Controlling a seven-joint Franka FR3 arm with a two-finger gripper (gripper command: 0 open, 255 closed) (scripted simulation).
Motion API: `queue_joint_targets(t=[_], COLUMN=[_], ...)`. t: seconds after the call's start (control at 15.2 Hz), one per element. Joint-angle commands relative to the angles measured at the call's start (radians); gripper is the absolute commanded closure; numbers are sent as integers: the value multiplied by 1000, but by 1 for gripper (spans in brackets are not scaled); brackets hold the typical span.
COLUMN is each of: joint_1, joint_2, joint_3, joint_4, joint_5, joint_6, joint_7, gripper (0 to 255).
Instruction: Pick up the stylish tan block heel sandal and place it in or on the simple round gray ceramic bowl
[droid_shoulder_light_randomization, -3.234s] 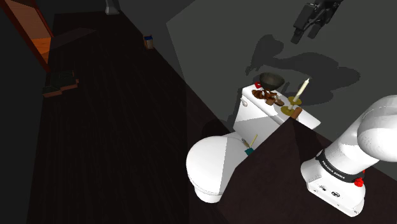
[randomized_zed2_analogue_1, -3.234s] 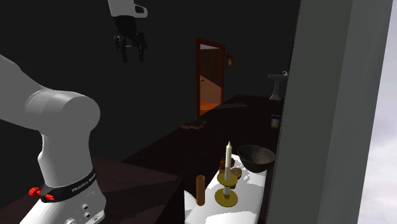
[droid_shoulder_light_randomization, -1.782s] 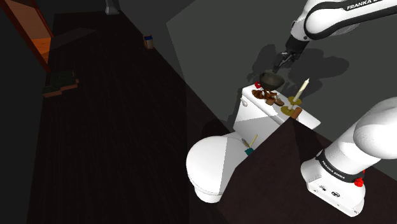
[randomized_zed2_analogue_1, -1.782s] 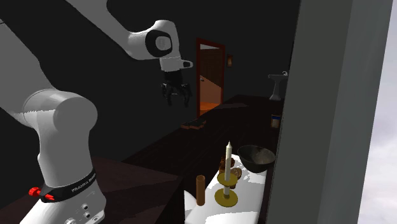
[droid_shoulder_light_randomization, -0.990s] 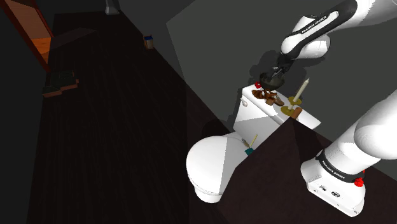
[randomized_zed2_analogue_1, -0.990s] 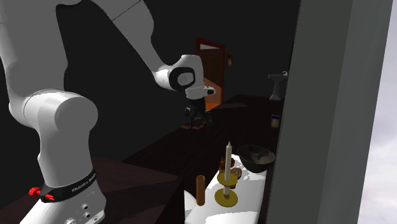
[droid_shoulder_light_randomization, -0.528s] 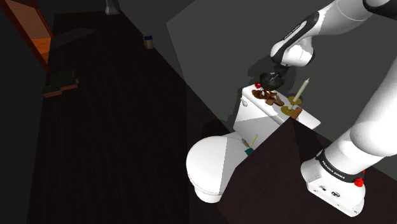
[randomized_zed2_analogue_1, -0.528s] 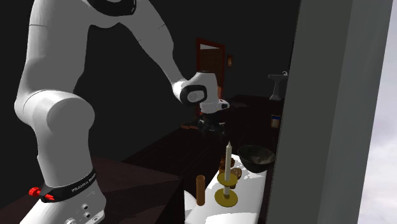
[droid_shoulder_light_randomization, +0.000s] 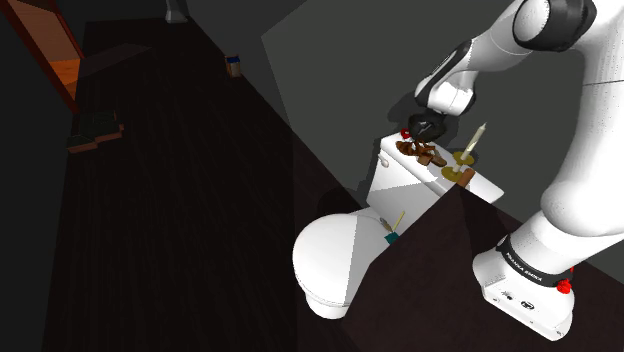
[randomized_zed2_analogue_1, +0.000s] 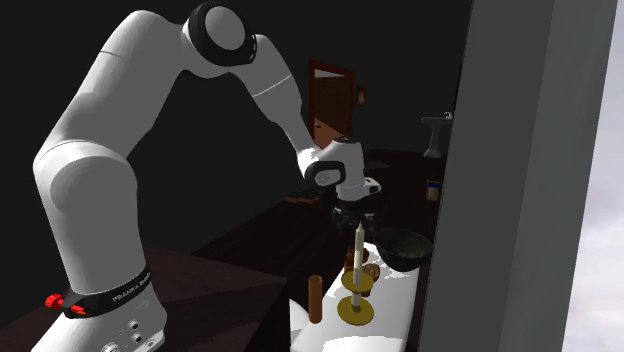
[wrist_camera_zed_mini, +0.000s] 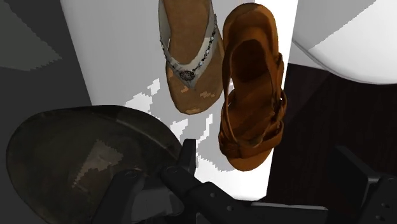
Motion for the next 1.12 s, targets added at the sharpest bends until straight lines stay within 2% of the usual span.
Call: queue_joint_targets(t=[0.0,0.4,0.86,0.92,1.06], joint_1=[-20,-49,-49,-49,-48], joint_2=[43,122,122,122,121], joint_3=[19,55,55,54,53], joint_4=[36,85,85,85,86], joint_5=[14,37,37,37,36], joint_6=[10,43,43,42,41], joint_7=[-13,-32,-32,-31,-30], gripper=[0,0,0,255,255])
